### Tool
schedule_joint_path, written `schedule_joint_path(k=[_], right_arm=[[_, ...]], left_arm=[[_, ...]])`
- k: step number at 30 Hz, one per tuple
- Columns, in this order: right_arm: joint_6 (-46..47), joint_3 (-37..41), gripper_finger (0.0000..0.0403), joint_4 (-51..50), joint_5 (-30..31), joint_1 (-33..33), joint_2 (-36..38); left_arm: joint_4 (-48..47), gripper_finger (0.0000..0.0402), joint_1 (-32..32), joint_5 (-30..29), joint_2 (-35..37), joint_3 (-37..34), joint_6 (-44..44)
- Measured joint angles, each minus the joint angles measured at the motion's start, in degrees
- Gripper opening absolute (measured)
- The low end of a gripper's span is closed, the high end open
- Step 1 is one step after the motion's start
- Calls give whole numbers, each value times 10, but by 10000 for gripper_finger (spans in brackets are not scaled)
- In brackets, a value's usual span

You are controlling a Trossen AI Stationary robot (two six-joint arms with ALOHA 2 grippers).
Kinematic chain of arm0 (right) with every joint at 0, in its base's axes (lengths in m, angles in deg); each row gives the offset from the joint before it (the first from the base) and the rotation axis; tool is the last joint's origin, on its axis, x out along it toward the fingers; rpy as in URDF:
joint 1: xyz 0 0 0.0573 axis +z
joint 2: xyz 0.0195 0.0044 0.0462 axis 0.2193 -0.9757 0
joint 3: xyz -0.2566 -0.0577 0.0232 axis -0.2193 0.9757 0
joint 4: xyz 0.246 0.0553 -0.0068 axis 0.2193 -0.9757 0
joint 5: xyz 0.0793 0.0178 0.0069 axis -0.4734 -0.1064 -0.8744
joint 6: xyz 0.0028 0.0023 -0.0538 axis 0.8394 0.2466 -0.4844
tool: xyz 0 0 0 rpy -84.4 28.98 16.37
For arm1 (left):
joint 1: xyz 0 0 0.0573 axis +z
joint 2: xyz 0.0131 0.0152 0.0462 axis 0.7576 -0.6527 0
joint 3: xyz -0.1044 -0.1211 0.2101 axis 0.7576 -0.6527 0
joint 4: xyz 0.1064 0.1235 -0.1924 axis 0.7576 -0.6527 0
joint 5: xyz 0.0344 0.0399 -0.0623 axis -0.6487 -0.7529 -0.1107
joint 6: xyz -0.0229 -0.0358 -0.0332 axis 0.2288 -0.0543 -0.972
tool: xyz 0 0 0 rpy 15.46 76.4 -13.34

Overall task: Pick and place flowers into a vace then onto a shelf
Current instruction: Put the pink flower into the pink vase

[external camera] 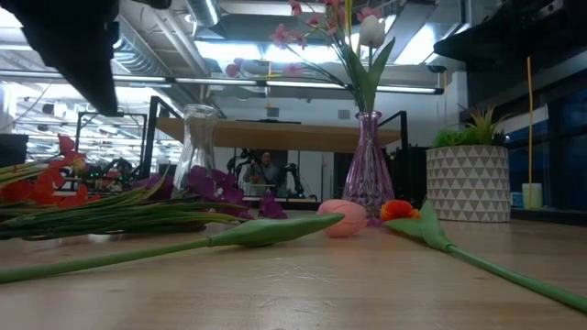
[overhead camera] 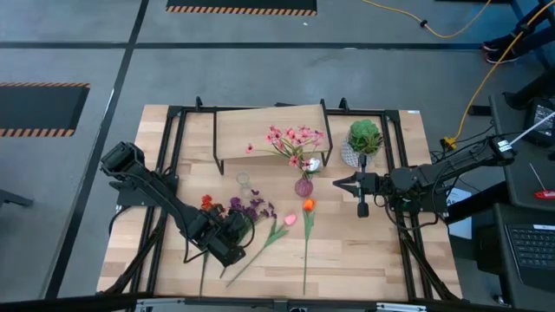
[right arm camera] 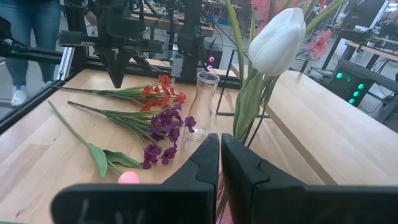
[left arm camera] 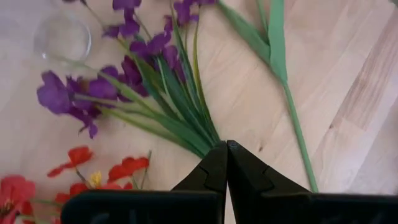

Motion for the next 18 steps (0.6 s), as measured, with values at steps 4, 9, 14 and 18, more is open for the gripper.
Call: schedule_joint_path(k=[4,9,14,18], right_arm=[[-5,0,22,0,0,0,0],[-6,0,22,0,0,0,0],[-6,0,22,0,0,0,0],[-6,0,22,0,0,0,0]], left_arm=[[28,4,0,-11,0,0,14],[66,17,0,-26,-2,0,54],[92,61,3,-34,-19,0,87],[119,104,3,-60,-49,0,130]])
